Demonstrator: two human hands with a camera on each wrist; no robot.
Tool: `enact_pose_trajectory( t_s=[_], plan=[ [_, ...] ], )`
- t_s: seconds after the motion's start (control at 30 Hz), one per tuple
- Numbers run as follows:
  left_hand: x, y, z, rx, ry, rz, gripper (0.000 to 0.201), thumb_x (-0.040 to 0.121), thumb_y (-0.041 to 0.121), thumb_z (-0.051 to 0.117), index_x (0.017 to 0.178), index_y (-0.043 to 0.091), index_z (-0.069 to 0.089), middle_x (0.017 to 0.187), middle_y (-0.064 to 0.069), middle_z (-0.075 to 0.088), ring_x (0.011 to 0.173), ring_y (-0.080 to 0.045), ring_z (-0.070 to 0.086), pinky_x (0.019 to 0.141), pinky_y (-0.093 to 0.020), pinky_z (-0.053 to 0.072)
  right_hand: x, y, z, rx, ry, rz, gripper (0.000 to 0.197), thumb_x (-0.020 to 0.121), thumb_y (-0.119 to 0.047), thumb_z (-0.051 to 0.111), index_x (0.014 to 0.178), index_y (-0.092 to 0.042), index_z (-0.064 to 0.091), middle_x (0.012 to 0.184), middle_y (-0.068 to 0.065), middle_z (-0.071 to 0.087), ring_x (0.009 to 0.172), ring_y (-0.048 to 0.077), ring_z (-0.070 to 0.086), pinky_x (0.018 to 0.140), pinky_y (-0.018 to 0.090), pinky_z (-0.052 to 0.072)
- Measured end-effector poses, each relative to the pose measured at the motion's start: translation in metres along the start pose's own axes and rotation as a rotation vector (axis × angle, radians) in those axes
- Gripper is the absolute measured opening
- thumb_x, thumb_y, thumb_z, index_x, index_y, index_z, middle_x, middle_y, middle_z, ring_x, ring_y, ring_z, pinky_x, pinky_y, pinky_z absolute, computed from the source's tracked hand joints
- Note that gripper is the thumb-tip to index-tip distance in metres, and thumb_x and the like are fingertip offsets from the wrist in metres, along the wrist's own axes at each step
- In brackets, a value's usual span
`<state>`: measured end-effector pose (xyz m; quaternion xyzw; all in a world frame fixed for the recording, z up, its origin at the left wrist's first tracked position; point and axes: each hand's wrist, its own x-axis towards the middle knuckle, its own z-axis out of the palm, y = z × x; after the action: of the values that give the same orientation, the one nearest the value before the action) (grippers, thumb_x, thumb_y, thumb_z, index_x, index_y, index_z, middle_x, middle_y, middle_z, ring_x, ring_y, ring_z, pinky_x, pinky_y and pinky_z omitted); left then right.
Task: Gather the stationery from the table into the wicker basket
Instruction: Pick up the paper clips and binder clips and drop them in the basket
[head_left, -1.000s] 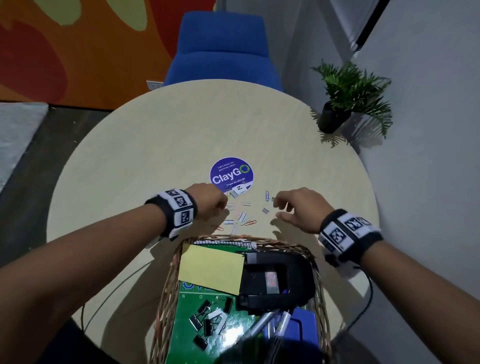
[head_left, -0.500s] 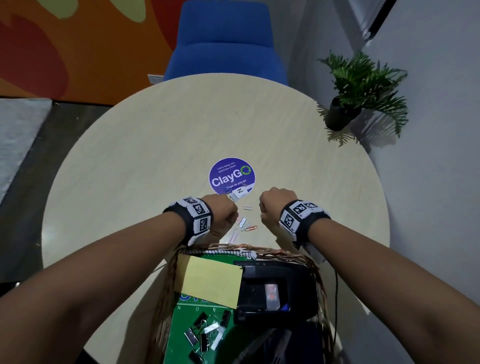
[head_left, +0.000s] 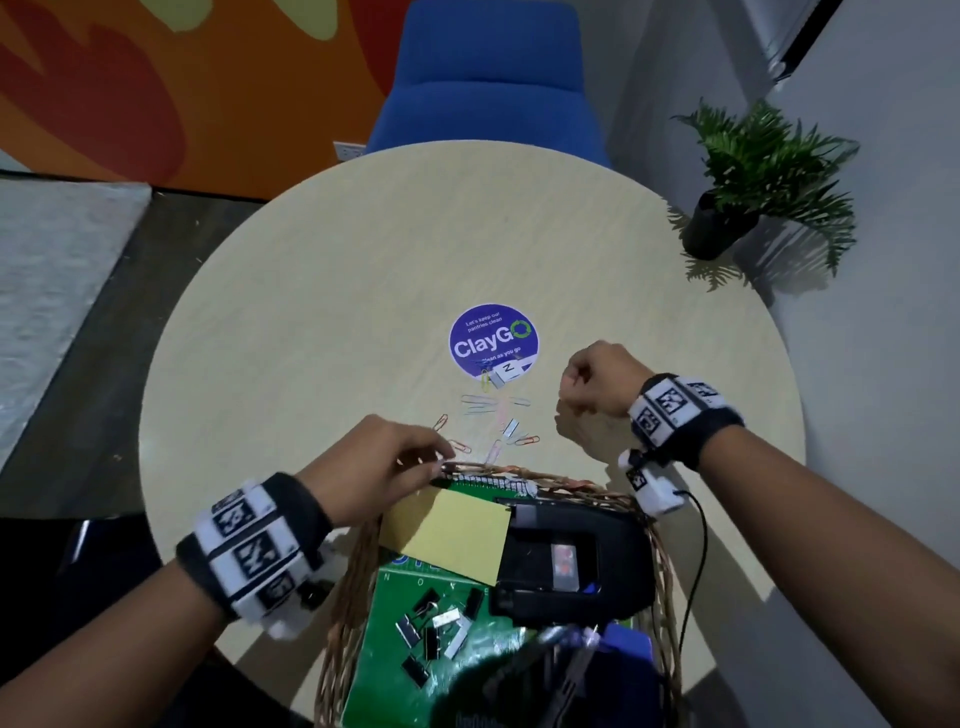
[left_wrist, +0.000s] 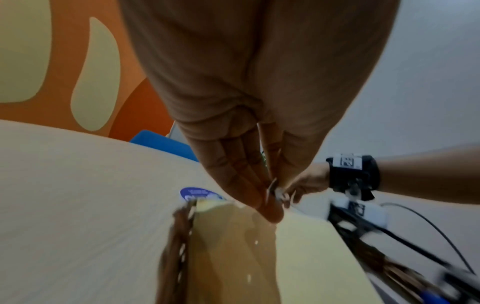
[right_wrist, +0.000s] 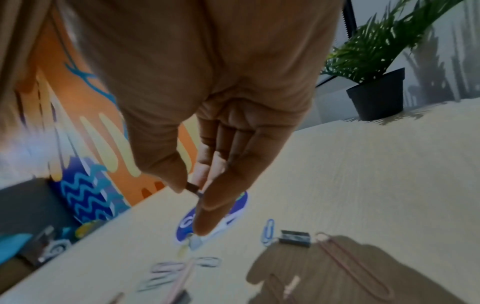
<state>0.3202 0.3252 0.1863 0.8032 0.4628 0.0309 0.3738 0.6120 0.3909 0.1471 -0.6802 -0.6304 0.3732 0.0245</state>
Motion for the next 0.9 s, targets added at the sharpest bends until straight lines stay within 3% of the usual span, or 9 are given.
enact_pose_trajectory(
  t_s=[0.07, 0.17, 0.27, 0.33, 0.47, 0.57, 0.67, 0.77, 0.9],
  plan=[
    [-0.024, -0.004, 0.017, -0.010, -0.045, 0.014, 0.017, 0.090, 0.023, 0.058, 0.104, 0.027, 0.068, 0.078, 0.015, 0.069, 0.066, 0.006, 0.059, 0.063, -0.008, 0.043, -0.014, -0.001, -0.005, 0.152, -0.023, -0.033, 0.009, 0.079, 0.001, 0.063, 0.077, -0.007, 0.066, 0.061, 0.007, 0.068, 0.053, 0.014, 0.065, 0.050, 0.019, 0.050],
    [-0.054, -0.007, 0.044, -0.069, -0.108, 0.015, 0.019, 0.090, 0.026, 0.059, 0.106, 0.032, 0.068, 0.088, 0.020, 0.071, 0.078, 0.004, 0.064, 0.071, -0.011, 0.047, -0.037, -0.008, -0.002, 0.211, -0.050, -0.101, 0.009, 0.081, 0.001, 0.065, 0.088, -0.004, 0.070, 0.074, 0.013, 0.070, 0.064, 0.025, 0.068, 0.058, 0.026, 0.057],
    [-0.074, -0.005, 0.065, -0.091, -0.148, 0.027, 0.027, 0.089, 0.036, 0.058, 0.115, 0.038, 0.063, 0.099, 0.022, 0.071, 0.084, 0.002, 0.066, 0.078, -0.018, 0.052, -0.065, -0.026, 0.011, 0.182, -0.057, -0.202, 0.013, 0.077, 0.003, 0.066, 0.084, -0.006, 0.074, 0.079, 0.012, 0.073, 0.066, 0.021, 0.065, 0.067, 0.029, 0.055],
    [-0.084, -0.003, 0.071, -0.085, -0.150, 0.041, 0.035, 0.088, 0.041, 0.059, 0.122, 0.040, 0.058, 0.107, 0.022, 0.070, 0.091, 0.006, 0.064, 0.083, -0.016, 0.051, -0.088, -0.040, 0.027, 0.169, -0.098, -0.267, 0.013, 0.076, 0.002, 0.068, 0.082, -0.008, 0.075, 0.080, 0.009, 0.074, 0.073, 0.019, 0.067, 0.073, 0.026, 0.054],
    [-0.092, -0.002, 0.058, -0.138, -0.045, 0.006, 0.037, 0.085, 0.045, 0.061, 0.121, 0.040, 0.059, 0.103, 0.025, 0.069, 0.092, 0.012, 0.062, 0.084, -0.017, 0.052, -0.126, -0.064, 0.056, 0.188, -0.133, -0.323, 0.010, 0.077, -0.004, 0.071, 0.082, -0.012, 0.075, 0.077, 0.006, 0.075, 0.072, 0.012, 0.069, 0.071, 0.022, 0.053],
    [-0.092, -0.008, 0.039, -0.188, 0.040, -0.059, 0.038, 0.078, 0.055, 0.055, 0.115, 0.044, 0.058, 0.100, 0.027, 0.066, 0.091, 0.013, 0.063, 0.085, -0.014, 0.052, -0.141, -0.077, 0.064, 0.204, -0.094, -0.373, 0.015, 0.080, -0.004, 0.065, 0.084, -0.015, 0.075, 0.073, -0.007, 0.069, 0.064, -0.003, 0.060, 0.064, 0.007, 0.043],
    [-0.085, -0.017, 0.024, -0.186, 0.137, -0.097, 0.030, 0.083, 0.033, 0.065, 0.113, 0.032, 0.065, 0.103, 0.019, 0.070, 0.091, 0.012, 0.064, 0.085, -0.013, 0.052, -0.145, -0.080, 0.063, 0.228, -0.097, -0.400, 0.016, 0.083, -0.003, 0.064, 0.086, -0.014, 0.075, 0.074, -0.009, 0.067, 0.066, -0.002, 0.062, 0.066, 0.004, 0.042],
    [-0.078, -0.025, 0.014, -0.163, 0.181, -0.113, 0.024, 0.085, 0.023, 0.067, 0.109, 0.026, 0.069, 0.100, 0.015, 0.072, 0.091, 0.011, 0.064, 0.083, -0.011, 0.052, -0.137, -0.068, 0.049, 0.321, 0.009, -0.365, 0.019, 0.084, 0.000, 0.061, 0.085, -0.015, 0.073, 0.078, -0.005, 0.070, 0.072, 0.004, 0.066, 0.072, 0.014, 0.051],
    [-0.059, -0.021, 0.001, -0.088, 0.198, -0.080, 0.022, 0.087, 0.034, 0.062, 0.106, 0.027, 0.069, 0.099, 0.020, 0.070, 0.090, 0.010, 0.063, 0.078, -0.015, 0.052, -0.122, -0.037, 0.013, 0.418, 0.233, -0.287, 0.016, 0.082, 0.003, 0.065, 0.085, -0.012, 0.071, 0.077, -0.002, 0.071, 0.072, 0.010, 0.067, 0.073, 0.015, 0.052]
  ],
)
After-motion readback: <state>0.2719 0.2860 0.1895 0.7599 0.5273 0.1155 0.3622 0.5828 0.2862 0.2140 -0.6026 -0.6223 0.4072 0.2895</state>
